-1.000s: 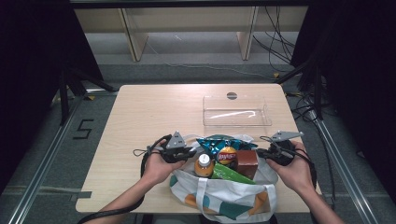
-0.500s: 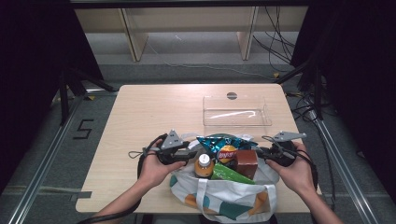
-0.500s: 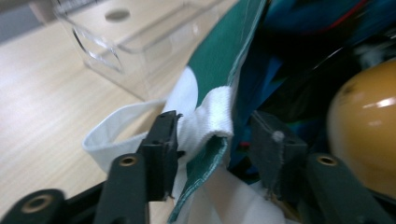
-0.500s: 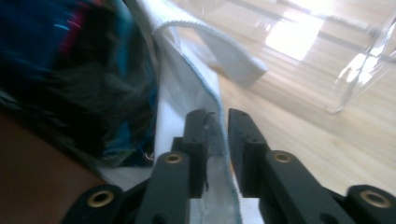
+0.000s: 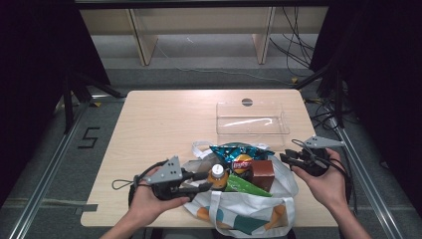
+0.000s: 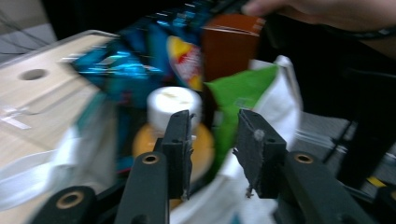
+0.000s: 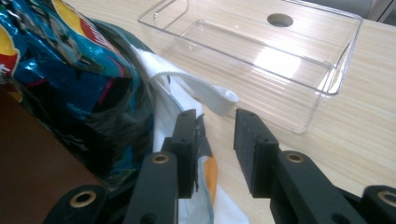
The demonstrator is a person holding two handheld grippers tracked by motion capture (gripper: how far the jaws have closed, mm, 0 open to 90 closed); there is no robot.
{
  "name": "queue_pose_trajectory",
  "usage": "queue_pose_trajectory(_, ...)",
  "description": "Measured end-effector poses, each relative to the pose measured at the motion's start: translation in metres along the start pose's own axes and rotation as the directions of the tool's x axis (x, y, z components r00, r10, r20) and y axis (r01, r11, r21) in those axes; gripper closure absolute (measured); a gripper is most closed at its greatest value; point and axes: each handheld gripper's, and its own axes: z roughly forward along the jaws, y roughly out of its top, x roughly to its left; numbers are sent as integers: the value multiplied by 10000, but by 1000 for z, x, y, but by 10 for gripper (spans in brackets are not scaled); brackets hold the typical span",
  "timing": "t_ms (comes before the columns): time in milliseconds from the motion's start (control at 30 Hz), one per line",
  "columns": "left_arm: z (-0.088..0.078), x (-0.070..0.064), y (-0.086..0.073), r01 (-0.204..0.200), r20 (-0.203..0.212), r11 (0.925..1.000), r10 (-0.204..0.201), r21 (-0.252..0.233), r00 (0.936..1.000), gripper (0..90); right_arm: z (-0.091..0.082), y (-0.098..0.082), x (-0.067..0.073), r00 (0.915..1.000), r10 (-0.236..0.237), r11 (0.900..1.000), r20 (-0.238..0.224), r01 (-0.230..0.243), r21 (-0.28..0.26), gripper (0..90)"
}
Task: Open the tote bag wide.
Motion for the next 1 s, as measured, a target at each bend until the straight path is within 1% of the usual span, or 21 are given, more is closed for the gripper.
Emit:
queue_pose_trajectory(67, 10, -5, -1, -268, 174, 9991, 262, 323, 9995, 642, 2, -1, -1, 9999, -104, 9999, 21, 105, -25, 703)
queue_pose_trajectory(100, 16, -6, -2, -522, 293, 9974, 508, 503, 9983, 626, 2, -2, -1, 10000, -69, 9999, 40, 69, -86, 703)
queue_pose_trajectory(133, 16, -6, -2, -522, 293, 9974, 508, 503, 9983, 607, 2, -2, 0, 10000, -58, 10000, 43, 58, -43, 702)
queue_pose_trajectory(167, 25, -9, -3, -815, 211, 9921, 799, 953, 9966, 583, 2, -2, 0, 10000, -34, 10000, -21, 34, 19, 702)
queue_pose_trajectory(200, 29, -9, -4, -1045, 233, 9877, 1025, 1167, 9945, 580, 2, -2, 0, 10000, -54, 10000, -28, 54, 6, 701)
queue_pose_trajectory(267, 36, -10, -5, -1202, 398, 9817, 1155, 1480, 9925, 583, 2, -2, 0, 10000, -51, 10000, -32, 51, 36, 700)
queue_pose_trajectory(300, 39, -11, -6, -1374, 528, 9769, 1304, 1637, 9900, 594, 3, -2, -1, 9999, -110, 9999, -18, 110, 25, 699)
queue_pose_trajectory(333, 42, -12, -8, -1340, 519, 9744, 1266, 1803, 9906, 601, 3, -3, -1, 10000, -29, 10000, -20, 29, 59, 698)
queue_pose_trajectory(367, 44, -12, -9, -1512, 570, 9664, 1424, 2079, 9882, 641, 3, -3, -1, 10000, -4, 10000, -64, 4, 66, 696)
queue_pose_trajectory(400, 47, -13, -10, -1581, 568, 9631, 1492, 2179, 9872, 692, 4, -3, -2, 10000, -34, 10000, -30, 34, 14, 695)
queue_pose_trajectory(433, 49, -14, -12, -1562, 678, 9611, 1444, 2279, 9872, 731, 4, -4, -1, 10000, 91, 10000, 15, -91, -4, 694)
queue_pose_trajectory(467, 50, -15, -14, -1508, 695, 9567, 1377, 2489, 9880, 765, 3, -3, -1, 9999, 124, 9998, -24, -123, 140, 693)
queue_pose_trajectory(533, 53, -15, -18, -1414, 787, 9520, 1245, 2715, 9891, 790, 4, -3, -2, 10000, 39, 9999, -50, -39, 120, 692)
queue_pose_trajectory(600, 57, -15, -24, -1142, 788, 9523, 956, 2832, 9923, 804, 5, -4, -2, 10000, 28, 9998, -59, -26, 193, 693)
queue_pose_trajectory(667, 60, -14, -29, -1132, 872, 9451, 905, 3064, 9921, 810, 8, -5, -2, 10000, -6, 9998, -16, 7, 213, 697)
queue_pose_trajectory(767, 64, -15, -36, -1256, 904, 9343, 1009, 3336, 9908, 813, 10, -8, 0, 9999, -14, 9974, -167, 26, 714, 704)
queue_pose_trajectory(800, 65, -15, -37, -1298, 962, 9290, 1024, 3466, 9901, 813, 11, -10, -1, 9996, -226, 9970, -152, 236, 737, 701)
queue_pose_trajectory(833, 66, -14, -39, -1343, 996, 9228, 1051, 3612, 9895, 813, 11, -10, 0, 9999, 49, 9962, -156, -35, 865, 698)
queue_pose_trajectory(867, 68, -14, -41, -1150, 993, 9276, 849, 3554, 9914, 813, 11, -11, 0, 9998, 35, 9965, -204, -17, 831, 693)
queue_pose_trajectory(900, 68, -13, -42, -1219, 1011, 9210, 906, 3699, 9907, 813, 10, -12, 1, 9996, 150, 9962, -233, -130, 858, 690)
queue_pose_trajectory(1000, 68, -13, -41, -1139, 939, 9258, 855, 3604, 9919, 812, 4, -11, 1, 9995, 245, 9970, -205, -230, 741, 682)
